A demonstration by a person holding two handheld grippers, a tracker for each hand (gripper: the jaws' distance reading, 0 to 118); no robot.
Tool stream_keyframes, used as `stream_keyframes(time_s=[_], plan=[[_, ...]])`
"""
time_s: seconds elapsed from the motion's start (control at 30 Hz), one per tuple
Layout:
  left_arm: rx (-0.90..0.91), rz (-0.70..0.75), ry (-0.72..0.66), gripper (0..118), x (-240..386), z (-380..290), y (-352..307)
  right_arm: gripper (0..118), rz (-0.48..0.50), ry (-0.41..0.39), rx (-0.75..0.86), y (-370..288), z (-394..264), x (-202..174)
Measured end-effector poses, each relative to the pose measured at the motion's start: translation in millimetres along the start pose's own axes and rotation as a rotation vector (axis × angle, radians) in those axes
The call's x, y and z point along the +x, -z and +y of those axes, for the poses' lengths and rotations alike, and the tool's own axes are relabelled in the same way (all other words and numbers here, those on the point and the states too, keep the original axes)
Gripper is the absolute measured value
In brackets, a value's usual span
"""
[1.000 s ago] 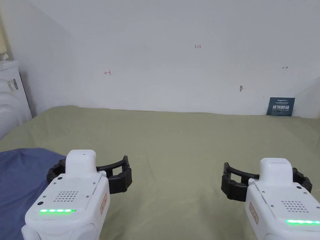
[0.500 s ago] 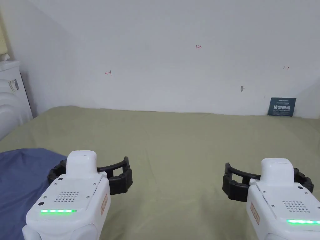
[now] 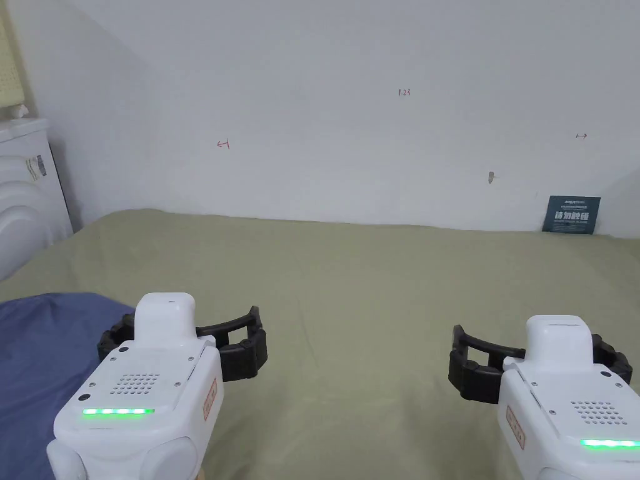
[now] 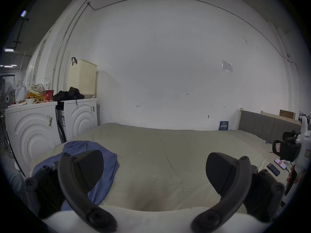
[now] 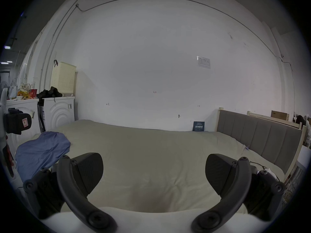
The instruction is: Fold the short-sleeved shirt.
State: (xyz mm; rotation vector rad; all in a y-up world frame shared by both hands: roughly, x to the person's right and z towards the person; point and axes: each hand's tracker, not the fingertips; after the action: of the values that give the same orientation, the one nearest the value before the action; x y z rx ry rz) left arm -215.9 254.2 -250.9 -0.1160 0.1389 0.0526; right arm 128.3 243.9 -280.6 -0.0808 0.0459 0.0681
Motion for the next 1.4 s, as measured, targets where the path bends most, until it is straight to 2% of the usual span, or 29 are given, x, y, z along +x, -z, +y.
stream_keyframes(time_s=[0.63,1.13,1.4], plan=[[0.004,-0.011,0.014,118,2.8,-3.5,-2.5,118,-0.034,0.017,-0.008,2.9,-1.0,8.4],[0.018,-0.010,0.011,118,8.2,-1.4,-3.2,118,-0.024,-0.015,0.010,2.3,1.9,0.0],[0.029,0.001,0.015,118,8.9,-2.6,-2.7,118,-0.016,0.004,-0.016,3.8,-1.8,-0.3]])
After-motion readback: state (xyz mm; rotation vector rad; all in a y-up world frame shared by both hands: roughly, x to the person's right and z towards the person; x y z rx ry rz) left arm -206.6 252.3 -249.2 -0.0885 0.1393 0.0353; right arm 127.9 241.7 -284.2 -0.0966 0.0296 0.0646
